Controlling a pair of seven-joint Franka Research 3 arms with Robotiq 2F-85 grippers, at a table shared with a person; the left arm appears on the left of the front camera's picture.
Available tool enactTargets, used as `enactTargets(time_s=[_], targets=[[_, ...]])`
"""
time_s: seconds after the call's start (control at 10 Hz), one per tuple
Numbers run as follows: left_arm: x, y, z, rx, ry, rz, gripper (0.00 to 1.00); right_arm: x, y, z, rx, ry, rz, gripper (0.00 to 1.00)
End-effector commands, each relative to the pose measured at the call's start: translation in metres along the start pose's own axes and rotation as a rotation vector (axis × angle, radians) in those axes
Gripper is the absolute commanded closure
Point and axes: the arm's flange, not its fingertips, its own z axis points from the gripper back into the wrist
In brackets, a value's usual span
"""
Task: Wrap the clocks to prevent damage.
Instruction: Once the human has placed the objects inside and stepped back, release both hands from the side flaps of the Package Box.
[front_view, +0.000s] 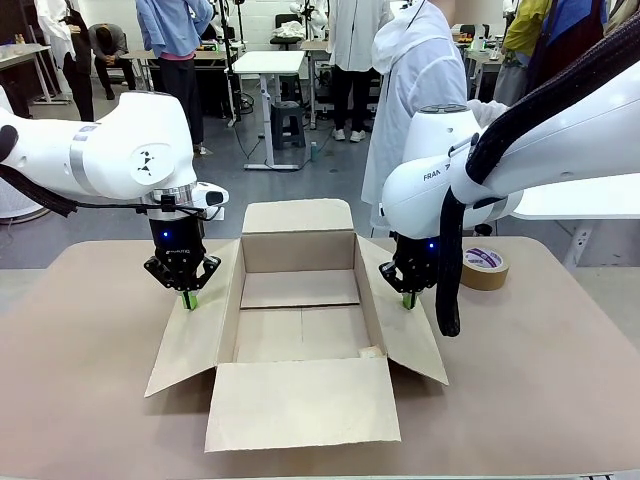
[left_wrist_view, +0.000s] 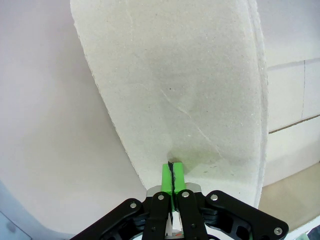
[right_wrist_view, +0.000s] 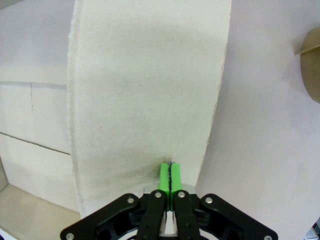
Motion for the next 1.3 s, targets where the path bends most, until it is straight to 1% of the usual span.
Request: enactTargets(time_s=[0.0,1.2], targets=[[-0.0043,0.0014,0.0002,0.009,-0.003,-0.003,1.0,-0.0003,0.0021,-0.0017,-0.014,0.006,-0.017,0.99],[-0.0043,0.0014,0.0002,0.009,-0.003,-0.003,1.0,-0.0003,0.0021,-0.0017,-0.014,0.006,-0.017,0.99]])
